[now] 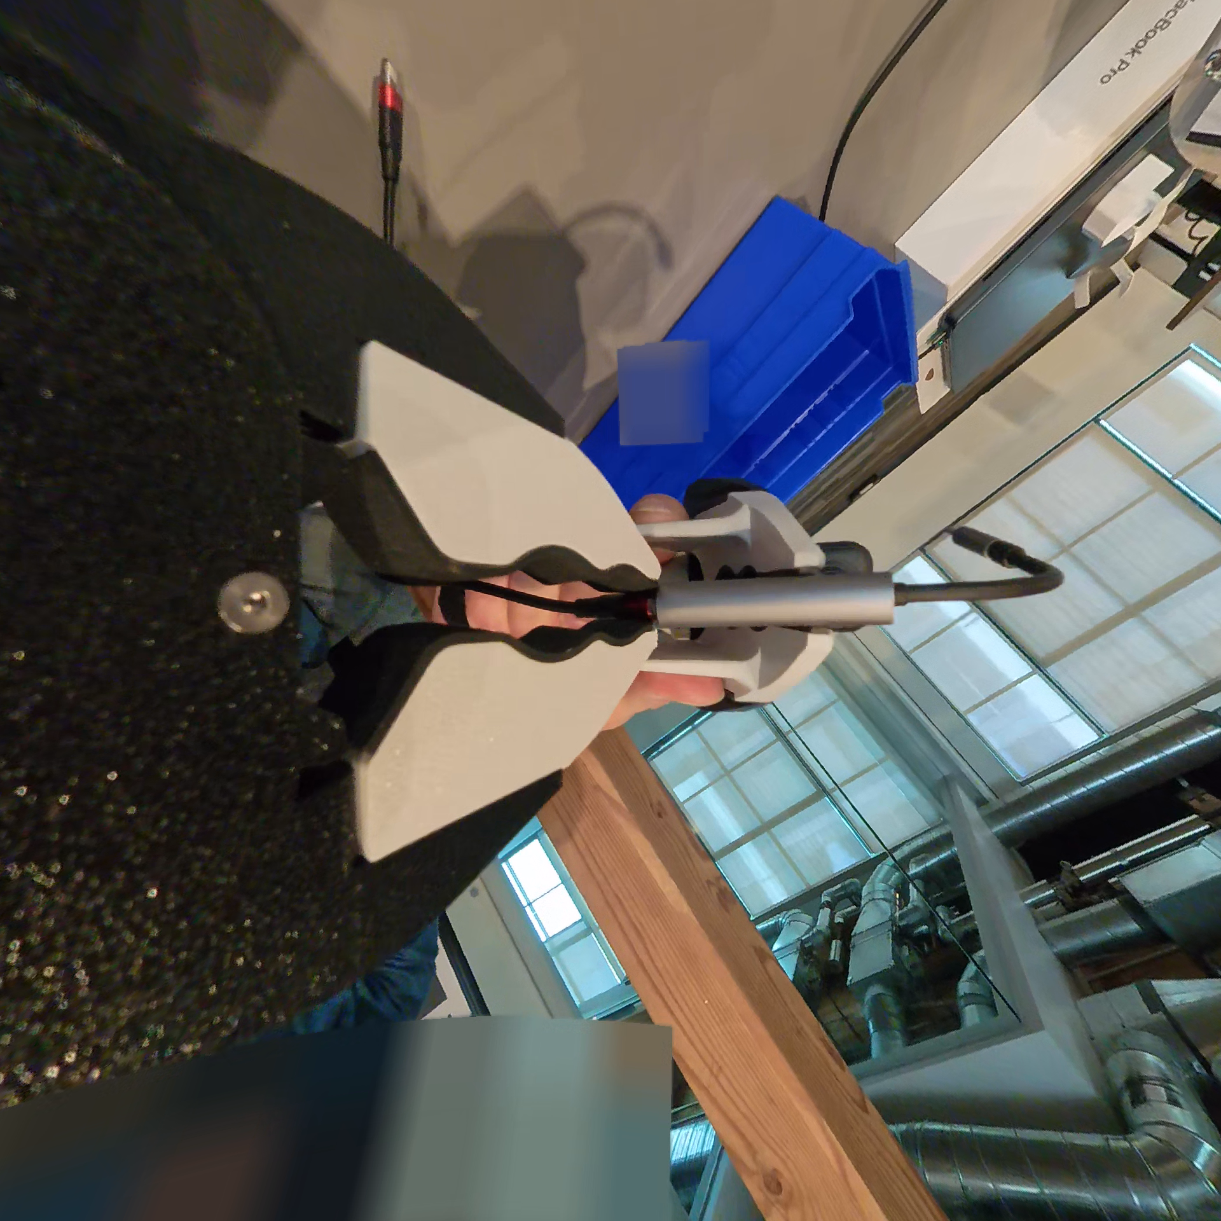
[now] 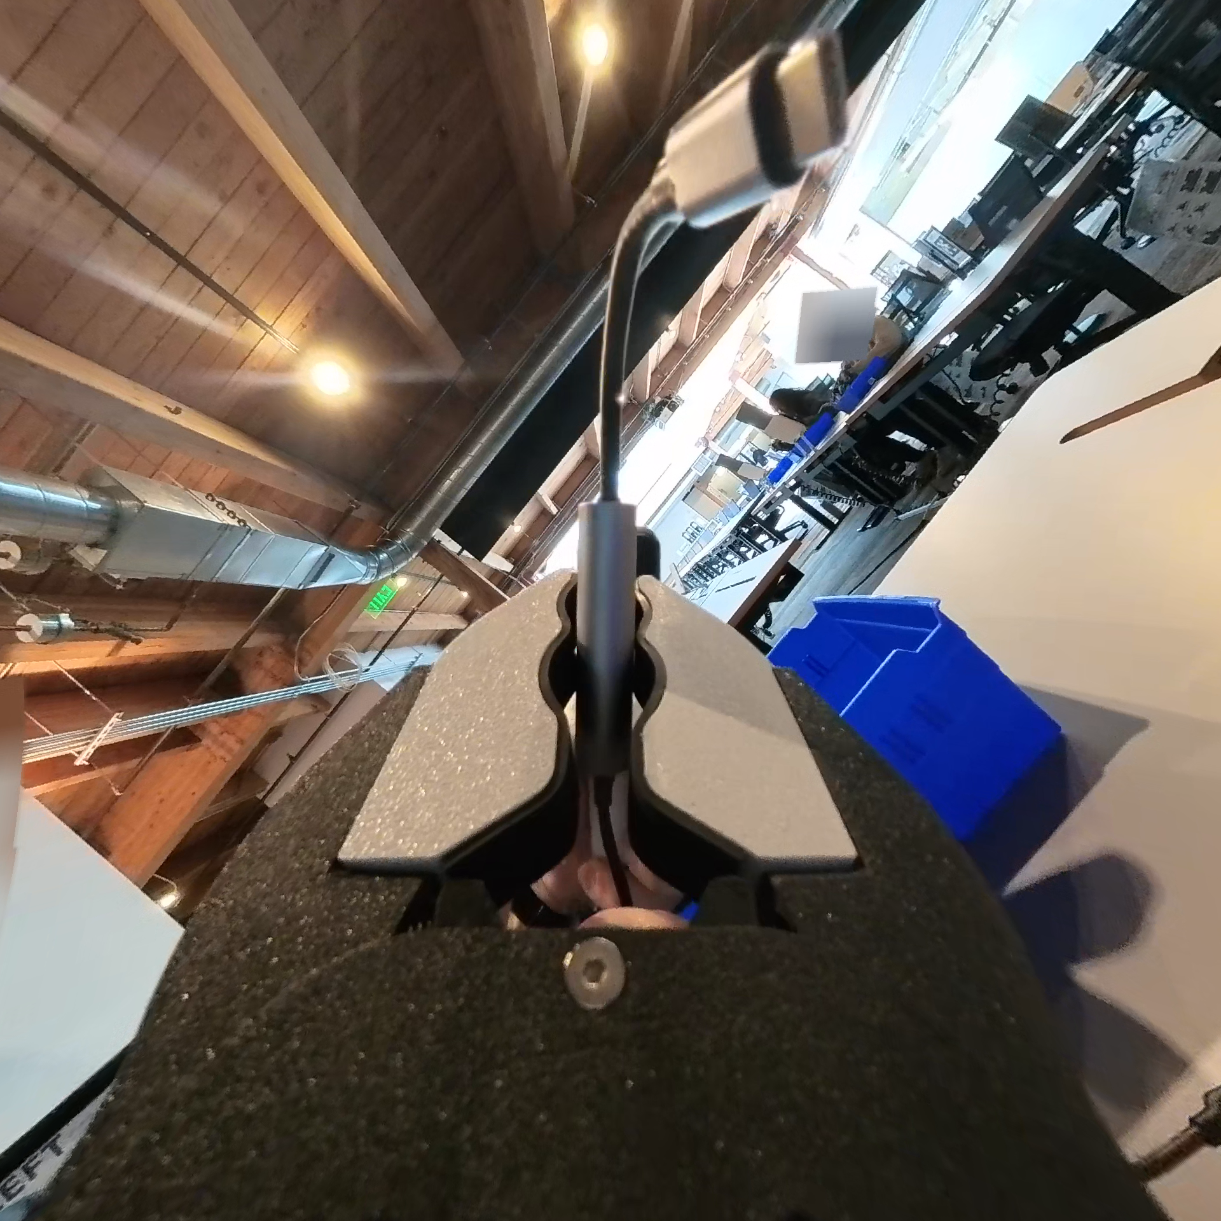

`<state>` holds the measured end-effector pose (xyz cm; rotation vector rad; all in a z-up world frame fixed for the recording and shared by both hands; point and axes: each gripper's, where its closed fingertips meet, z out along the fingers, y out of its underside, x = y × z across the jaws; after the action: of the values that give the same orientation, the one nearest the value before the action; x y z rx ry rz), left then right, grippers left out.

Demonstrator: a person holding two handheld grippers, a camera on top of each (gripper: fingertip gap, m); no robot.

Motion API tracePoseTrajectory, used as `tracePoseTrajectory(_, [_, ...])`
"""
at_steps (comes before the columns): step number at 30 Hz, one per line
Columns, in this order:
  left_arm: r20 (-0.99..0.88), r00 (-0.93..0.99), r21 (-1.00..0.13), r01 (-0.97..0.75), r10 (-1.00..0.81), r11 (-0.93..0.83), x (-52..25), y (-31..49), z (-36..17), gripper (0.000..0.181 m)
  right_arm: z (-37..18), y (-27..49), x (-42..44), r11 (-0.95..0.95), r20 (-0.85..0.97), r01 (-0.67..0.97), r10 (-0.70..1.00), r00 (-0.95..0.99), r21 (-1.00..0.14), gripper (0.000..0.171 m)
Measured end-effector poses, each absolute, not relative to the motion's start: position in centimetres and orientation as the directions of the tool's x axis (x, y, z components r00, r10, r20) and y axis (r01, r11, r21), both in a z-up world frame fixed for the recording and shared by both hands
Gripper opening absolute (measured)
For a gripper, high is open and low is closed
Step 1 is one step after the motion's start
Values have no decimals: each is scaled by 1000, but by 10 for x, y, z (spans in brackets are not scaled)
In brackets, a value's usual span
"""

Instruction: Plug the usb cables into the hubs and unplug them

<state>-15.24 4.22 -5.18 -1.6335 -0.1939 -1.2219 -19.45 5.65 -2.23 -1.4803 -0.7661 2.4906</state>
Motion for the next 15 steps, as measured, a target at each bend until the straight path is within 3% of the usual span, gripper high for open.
tracePoseTrajectory(3, [767, 490, -639, 527, -415, -559, -119, 37, -80, 7, -9, 90, -189, -913, -789, 56, 316, -527, -403, 11])
tracePoseTrajectory(6, [782, 503, -614, 519, -368, -594, -113, 45, -102, 8, 2, 104, -184, -894, -773, 51, 354, -526, -444, 12])
tracePoseTrajectory(15, [747, 531, -658, 504, -400, -560, -117, 54, -77, 8, 3, 100, -181, -892, -768, 69, 342, -542, -447, 12])
